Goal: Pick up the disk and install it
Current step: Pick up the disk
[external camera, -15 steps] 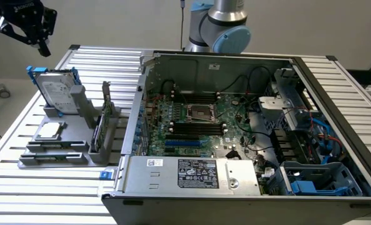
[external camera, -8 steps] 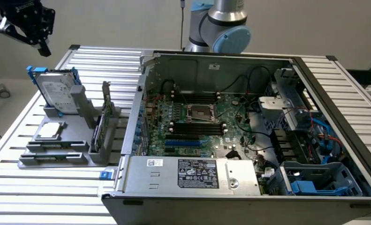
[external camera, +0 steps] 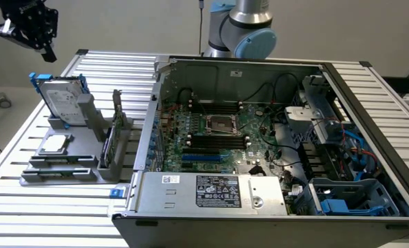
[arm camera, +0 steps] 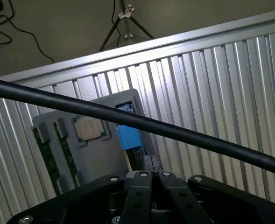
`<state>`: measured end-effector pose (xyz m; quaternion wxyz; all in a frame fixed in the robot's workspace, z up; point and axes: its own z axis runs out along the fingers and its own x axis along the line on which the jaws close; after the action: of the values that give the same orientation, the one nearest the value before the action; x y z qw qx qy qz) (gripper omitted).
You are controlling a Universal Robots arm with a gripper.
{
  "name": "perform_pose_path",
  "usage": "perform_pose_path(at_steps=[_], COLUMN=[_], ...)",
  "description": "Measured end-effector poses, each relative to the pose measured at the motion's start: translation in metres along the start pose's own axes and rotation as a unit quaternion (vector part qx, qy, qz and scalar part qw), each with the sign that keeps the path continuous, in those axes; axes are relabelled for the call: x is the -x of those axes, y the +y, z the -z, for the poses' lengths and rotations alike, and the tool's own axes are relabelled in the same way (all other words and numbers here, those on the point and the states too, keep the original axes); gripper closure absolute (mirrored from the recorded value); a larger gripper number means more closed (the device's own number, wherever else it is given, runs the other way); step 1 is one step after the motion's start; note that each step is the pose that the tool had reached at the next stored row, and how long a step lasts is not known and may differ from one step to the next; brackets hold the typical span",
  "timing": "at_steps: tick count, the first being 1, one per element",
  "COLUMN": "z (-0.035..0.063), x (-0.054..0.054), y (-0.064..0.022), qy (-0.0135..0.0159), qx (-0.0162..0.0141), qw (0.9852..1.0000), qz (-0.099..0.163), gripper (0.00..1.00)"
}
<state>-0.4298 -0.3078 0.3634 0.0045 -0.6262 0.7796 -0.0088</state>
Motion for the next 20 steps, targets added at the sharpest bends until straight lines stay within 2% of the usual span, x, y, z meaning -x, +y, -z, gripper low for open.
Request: perform_pose_path(at_steps=[5, 10, 14, 20], z=[-0.0001, -0.0002, -0.0004, -0.0006], x=[0.0, 0.0, 0.0, -0.0001], y=[0.0, 0.0, 0.0, 0.0004], qy=[-0.0008, -0.0015, -0.0022, -0.003], qx=[0.0003, 0.0008, 0.001, 0.0018], qw=[0.999, 0.9959, 0.9919, 0.9842], qz=[0.045, 0.091, 0.127, 0.177], gripper=[0.89, 0.89, 0.89, 0.89])
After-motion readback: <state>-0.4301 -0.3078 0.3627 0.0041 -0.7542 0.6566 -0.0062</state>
